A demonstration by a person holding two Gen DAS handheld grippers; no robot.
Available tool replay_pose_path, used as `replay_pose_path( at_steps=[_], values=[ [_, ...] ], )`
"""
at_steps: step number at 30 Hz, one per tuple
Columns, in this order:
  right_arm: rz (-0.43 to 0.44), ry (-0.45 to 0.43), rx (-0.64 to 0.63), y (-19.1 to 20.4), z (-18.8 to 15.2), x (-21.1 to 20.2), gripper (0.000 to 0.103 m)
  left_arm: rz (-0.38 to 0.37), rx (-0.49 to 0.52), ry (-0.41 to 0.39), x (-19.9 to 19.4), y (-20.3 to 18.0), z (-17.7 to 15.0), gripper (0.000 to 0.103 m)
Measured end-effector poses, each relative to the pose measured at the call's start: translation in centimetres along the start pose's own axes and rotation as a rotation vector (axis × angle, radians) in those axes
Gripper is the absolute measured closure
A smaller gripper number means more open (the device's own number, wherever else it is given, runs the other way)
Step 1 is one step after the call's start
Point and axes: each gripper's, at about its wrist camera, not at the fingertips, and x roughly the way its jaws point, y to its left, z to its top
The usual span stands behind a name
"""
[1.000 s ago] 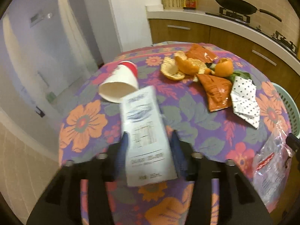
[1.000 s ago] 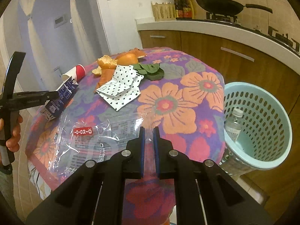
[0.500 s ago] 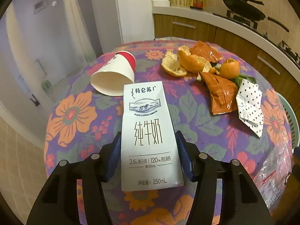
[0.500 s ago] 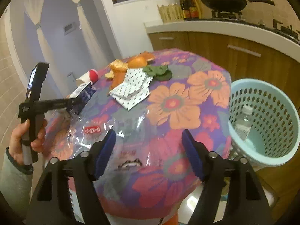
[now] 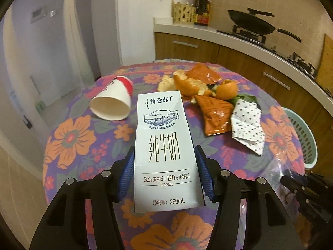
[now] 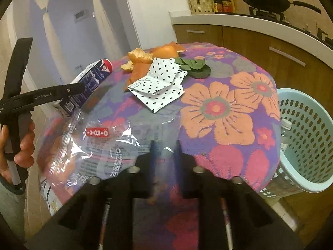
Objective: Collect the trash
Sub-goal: 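Carry carton and bag over the wastebasket and open both tools to drop them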
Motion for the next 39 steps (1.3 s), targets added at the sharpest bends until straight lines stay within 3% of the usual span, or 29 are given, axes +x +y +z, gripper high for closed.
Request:
replay_pose_path(
  at_steps=[3, 12, 26, 31, 39],
  values=[
    [0.035, -0.014, 0.02, -0.5, 0.0, -0.5, 0.099, -0.01, 0.02, -0.017, -0.4, -0.9, 0.2, 0.049],
    [-0.014, -0.149, 0.066, -3.2, 1.4, -4.6, 0.1, -0.092, 0.089, -0.088, -2.1, -5.2, 2.5, 0.049],
    [-0.244, -0.351, 0.311, -16.8, 3.4, -12.2, 0.1, -0.273, 0.256, -0.107, 0.0, -17.8, 7.5, 0.049],
    [-0.331, -0.357, 0.379, -21.0, 3.1, -12.6, 0.1, -0.327, 0.322, -0.109, 1.1, -22.8, 8.5, 0.049],
    [-0.44, -0.252, 0.433, -24.9, 1.6, -9.3, 0.1, -0.388, 0.405, -0.05, 3.9, -29.2, 7.9, 0.049]
  ],
)
